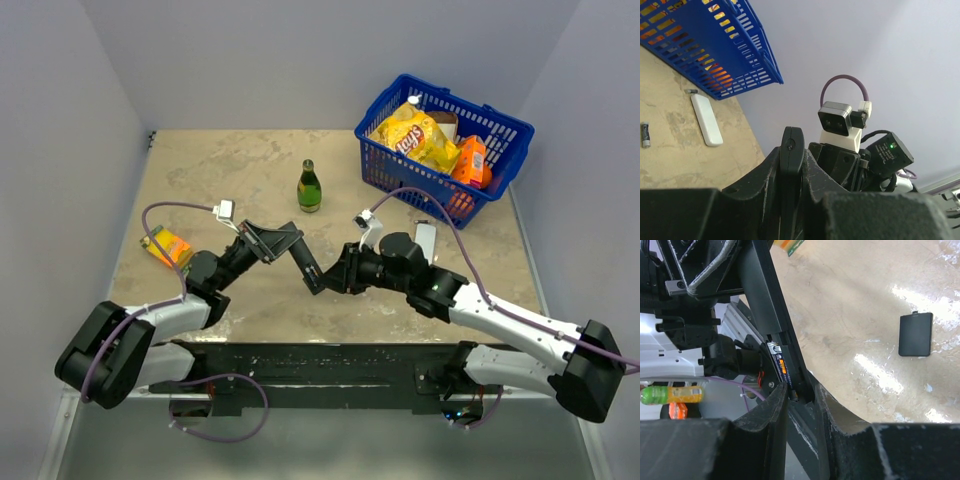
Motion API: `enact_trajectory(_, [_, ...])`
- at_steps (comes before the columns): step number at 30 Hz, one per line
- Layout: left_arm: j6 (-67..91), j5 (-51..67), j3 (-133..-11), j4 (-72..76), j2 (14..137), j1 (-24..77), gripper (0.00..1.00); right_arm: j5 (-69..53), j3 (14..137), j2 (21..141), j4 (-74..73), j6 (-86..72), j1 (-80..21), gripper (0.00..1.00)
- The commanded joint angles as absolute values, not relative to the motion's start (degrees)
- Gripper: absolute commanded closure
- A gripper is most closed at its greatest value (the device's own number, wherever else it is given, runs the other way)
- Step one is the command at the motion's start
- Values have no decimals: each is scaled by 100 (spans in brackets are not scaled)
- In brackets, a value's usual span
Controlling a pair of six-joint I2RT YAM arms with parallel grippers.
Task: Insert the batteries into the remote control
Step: Load the battery into the remote control.
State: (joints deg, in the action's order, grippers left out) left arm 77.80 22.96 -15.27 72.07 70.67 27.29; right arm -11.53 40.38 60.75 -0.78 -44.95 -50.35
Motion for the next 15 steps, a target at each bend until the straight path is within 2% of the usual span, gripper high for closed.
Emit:
enact_trajectory(1, [8200,2821,-1591,8552,6829,3182,100,-580,4157,6258,931,-4211,-5010,100])
enact_trajectory(6, [8507,2830,-1485,8806,6925,3173,100,-422,4035,6179,1133,-3973,-5010,100])
enact_trajectory(7, [8508,2839,-1477,8833,6943,3190,100,-387,3991,6127,1186,-3981,-5001,92])
enact_trajectory(10, [8420,2856,-1538,8789,6917,3252,100,-255,4069,6143,1239,-3894,-5010,81])
enact_trajectory(15, [8437,2848,-1591,8613,6812,3410,100,-149,4236,6301,1256,-3700,-5010,80])
